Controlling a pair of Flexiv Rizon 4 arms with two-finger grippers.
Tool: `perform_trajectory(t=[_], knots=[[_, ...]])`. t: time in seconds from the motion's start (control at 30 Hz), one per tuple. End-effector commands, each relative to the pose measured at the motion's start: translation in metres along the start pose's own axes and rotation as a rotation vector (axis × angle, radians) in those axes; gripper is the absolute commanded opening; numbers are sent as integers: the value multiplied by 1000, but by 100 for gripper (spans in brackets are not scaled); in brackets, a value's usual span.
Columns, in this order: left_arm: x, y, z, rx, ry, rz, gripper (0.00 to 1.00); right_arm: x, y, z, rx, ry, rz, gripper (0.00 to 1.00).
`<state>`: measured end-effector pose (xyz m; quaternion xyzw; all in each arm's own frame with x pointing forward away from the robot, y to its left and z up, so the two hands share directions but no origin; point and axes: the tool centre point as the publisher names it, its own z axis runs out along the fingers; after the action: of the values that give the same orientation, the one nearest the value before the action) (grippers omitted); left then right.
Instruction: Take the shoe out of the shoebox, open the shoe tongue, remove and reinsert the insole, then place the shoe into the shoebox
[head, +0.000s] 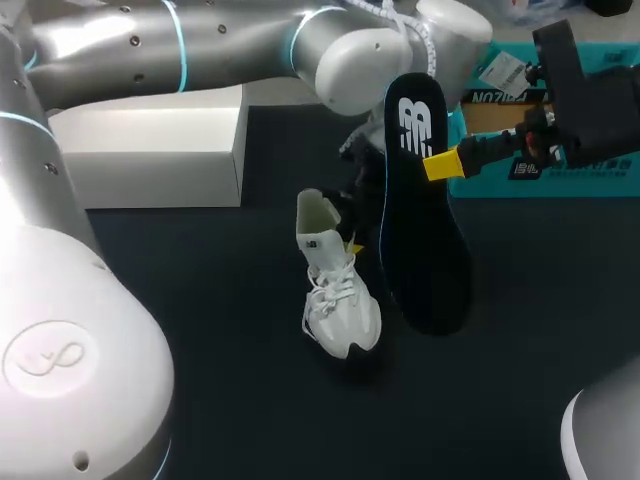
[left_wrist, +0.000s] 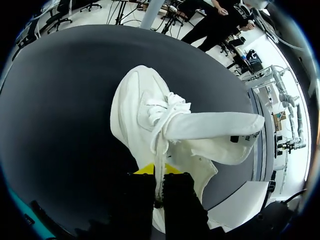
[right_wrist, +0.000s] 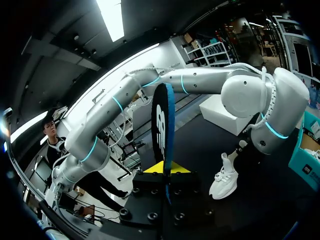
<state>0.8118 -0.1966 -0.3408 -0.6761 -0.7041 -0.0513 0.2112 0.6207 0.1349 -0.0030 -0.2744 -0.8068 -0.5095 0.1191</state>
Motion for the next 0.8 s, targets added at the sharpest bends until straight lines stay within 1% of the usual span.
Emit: perform_trajectory(t=[0.03,0.23,0.47,0.8], knots=[[-15,4,4,8,124,12,0,-1,3,3,5,0,2,0],[-24,3,15,8,146,50,0,-1,3,3,5,0,2,0],[-31,2,16,9,140,111,0,-1,3,3,5,0,2,0],[-38,-4,20,21,162,130,0,-1,3,3,5,0,2,0]])
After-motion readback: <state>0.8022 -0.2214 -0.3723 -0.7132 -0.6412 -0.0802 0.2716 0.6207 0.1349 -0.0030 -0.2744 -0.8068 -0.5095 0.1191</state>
